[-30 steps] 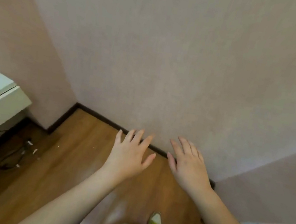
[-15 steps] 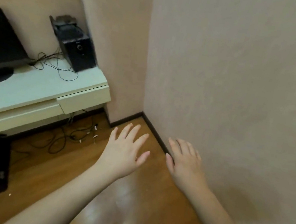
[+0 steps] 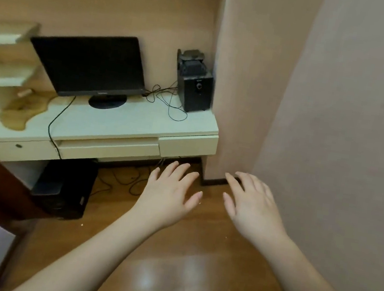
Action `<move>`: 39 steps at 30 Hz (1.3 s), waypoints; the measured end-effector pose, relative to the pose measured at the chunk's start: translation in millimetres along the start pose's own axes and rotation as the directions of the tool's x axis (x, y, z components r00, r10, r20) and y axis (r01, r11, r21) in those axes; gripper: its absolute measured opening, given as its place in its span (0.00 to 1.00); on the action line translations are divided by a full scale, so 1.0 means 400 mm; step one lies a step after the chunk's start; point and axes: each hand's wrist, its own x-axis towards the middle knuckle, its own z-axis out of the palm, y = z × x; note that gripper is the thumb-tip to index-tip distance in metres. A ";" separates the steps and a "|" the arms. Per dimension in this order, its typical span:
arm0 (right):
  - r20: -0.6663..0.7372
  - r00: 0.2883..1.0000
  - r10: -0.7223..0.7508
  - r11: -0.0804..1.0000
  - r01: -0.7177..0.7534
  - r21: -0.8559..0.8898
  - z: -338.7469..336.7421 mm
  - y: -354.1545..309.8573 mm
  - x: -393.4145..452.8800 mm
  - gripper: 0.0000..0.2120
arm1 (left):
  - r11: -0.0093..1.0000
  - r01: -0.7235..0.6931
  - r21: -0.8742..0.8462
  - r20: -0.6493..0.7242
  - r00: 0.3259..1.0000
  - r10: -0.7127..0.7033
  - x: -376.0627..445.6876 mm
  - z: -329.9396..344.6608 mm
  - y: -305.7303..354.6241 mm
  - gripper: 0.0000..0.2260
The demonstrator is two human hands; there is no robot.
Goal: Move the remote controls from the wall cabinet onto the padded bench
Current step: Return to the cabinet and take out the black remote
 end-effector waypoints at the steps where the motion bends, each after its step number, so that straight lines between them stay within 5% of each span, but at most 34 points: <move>1: 0.003 1.000 -0.018 1.000 0.018 0.000 -0.001 -0.027 0.031 0.22 | 1.000 0.007 0.012 -0.016 1.000 -0.007 0.006 -0.009 -0.032 0.25; 16: -0.111 0.987 -0.118 0.992 0.113 -0.054 -0.050 -0.331 0.452 0.21 | 0.999 -0.024 -0.029 -0.128 0.992 0.020 0.204 -0.178 -0.432 0.23; 39: -0.276 0.934 -0.227 0.973 0.207 -0.101 -0.264 -0.017 1.048 0.20 | 0.995 -0.072 0.071 -0.393 0.915 0.094 0.852 -0.454 -0.370 0.21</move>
